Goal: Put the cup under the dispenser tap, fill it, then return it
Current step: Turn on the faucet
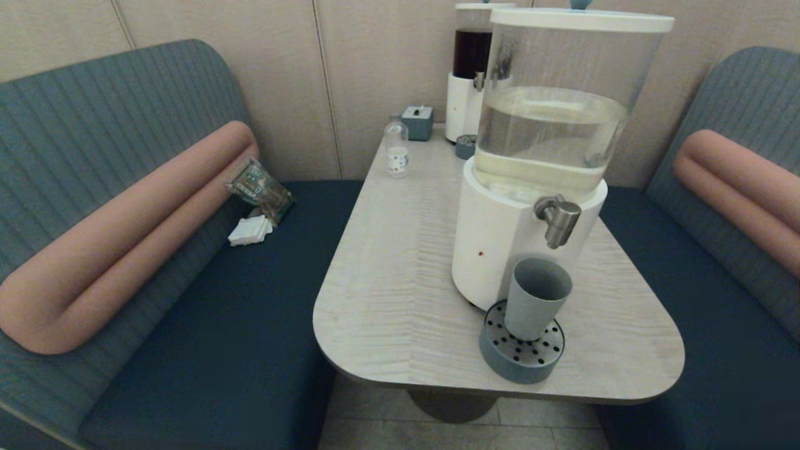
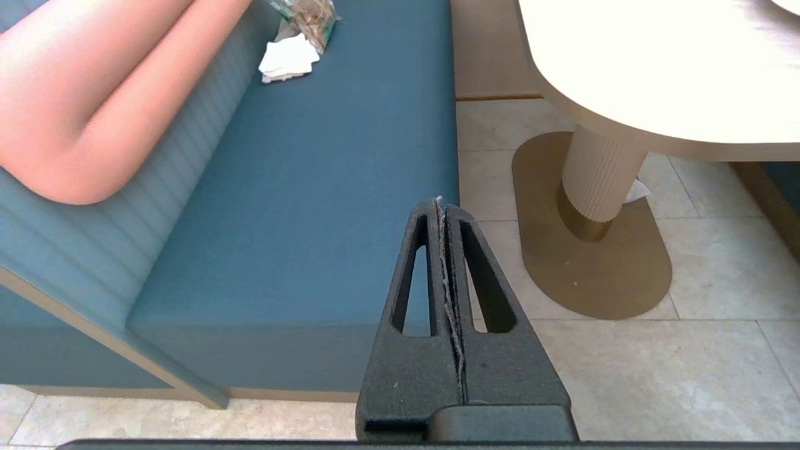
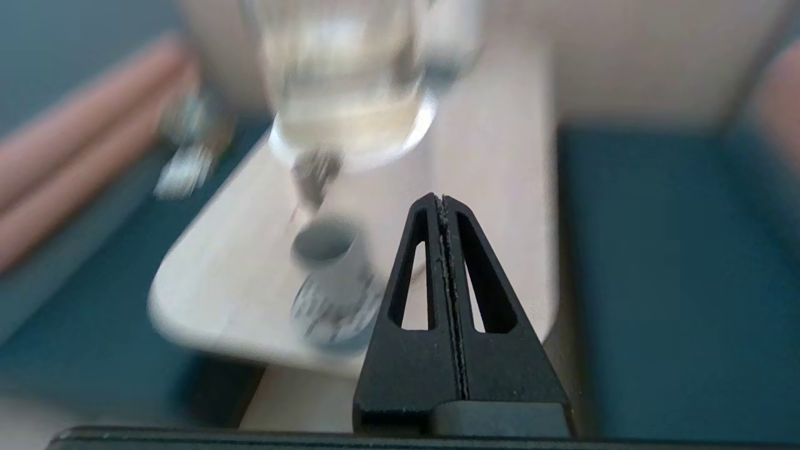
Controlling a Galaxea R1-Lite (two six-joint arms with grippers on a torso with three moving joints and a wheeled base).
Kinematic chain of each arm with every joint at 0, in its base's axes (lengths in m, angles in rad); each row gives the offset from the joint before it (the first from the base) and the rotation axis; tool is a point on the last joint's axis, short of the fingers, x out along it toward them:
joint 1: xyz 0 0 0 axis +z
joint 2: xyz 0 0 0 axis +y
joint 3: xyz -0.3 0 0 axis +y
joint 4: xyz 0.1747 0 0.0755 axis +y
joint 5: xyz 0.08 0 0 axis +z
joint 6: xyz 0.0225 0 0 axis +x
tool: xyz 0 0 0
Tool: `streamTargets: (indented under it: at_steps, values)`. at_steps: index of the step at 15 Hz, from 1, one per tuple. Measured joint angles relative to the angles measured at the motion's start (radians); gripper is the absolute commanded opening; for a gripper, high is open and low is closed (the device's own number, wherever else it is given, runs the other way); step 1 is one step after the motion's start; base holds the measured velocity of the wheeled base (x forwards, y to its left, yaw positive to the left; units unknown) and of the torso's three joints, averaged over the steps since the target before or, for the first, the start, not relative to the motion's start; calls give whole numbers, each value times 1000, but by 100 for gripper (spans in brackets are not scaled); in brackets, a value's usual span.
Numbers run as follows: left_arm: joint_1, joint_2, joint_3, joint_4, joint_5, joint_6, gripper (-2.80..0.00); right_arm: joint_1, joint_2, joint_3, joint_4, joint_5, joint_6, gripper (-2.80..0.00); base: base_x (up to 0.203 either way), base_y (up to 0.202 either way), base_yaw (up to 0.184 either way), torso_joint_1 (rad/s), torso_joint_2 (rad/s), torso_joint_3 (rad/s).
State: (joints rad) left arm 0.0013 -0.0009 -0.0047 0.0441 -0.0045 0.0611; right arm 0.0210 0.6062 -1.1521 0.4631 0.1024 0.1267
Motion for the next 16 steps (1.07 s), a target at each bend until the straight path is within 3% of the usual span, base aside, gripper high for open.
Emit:
streamTargets:
  at_steps: [5, 9, 11, 16]
  values:
    - [0, 0, 0, 0, 0, 0, -280, 9, 307, -96, 110, 207, 12, -280, 0, 0, 0, 0, 0, 0]
    - [0, 0, 0, 0, 0, 0, -280, 13, 504, -166, 86, 248, 8, -280, 0, 0, 0, 0, 0, 0]
    - [0, 1, 0, 0, 0, 0, -280, 36, 600, -270, 129, 205, -6, -280, 0, 0, 0, 0, 0, 0]
    - [0, 1, 0, 0, 0, 0, -280, 197, 796, -407, 244, -60, -91, -280, 0, 0, 0, 0, 0, 0]
